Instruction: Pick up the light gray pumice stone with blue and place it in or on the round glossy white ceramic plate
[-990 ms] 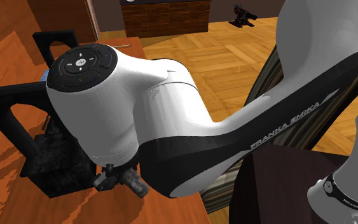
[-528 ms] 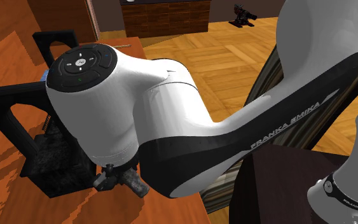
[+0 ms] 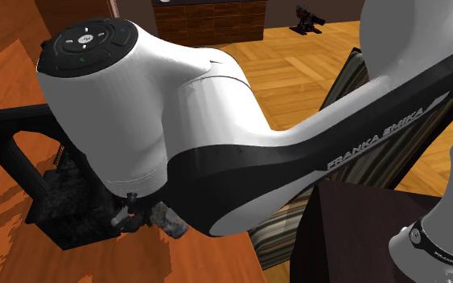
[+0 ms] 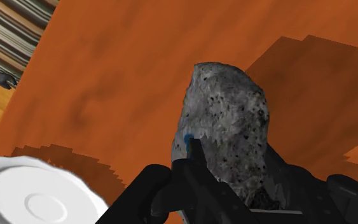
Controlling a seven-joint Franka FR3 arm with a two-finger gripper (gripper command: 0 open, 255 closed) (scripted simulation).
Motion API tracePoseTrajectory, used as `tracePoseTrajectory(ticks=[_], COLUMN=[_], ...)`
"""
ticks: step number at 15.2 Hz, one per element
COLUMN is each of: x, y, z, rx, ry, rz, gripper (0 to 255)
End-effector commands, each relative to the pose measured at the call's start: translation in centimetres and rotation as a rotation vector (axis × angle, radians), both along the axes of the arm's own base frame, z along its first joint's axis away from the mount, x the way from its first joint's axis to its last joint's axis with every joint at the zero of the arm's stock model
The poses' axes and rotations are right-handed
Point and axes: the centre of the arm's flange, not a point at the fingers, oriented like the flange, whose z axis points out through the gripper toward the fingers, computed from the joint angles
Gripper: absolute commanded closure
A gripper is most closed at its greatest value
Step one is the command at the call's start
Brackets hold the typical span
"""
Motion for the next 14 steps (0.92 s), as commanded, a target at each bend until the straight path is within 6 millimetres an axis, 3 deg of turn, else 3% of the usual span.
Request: tracePoseTrajectory(ticks=[1,10,14], x=[-0.1,-0.1,1.4], y=[-0.1,-0.1,-5.1], z=[1.3,5.7,6.0], rx=[0.0,0.0,0.0], ry=[0.0,0.0,0.0], rz=[0.0,0.0,0.0], gripper=[255,255,255])
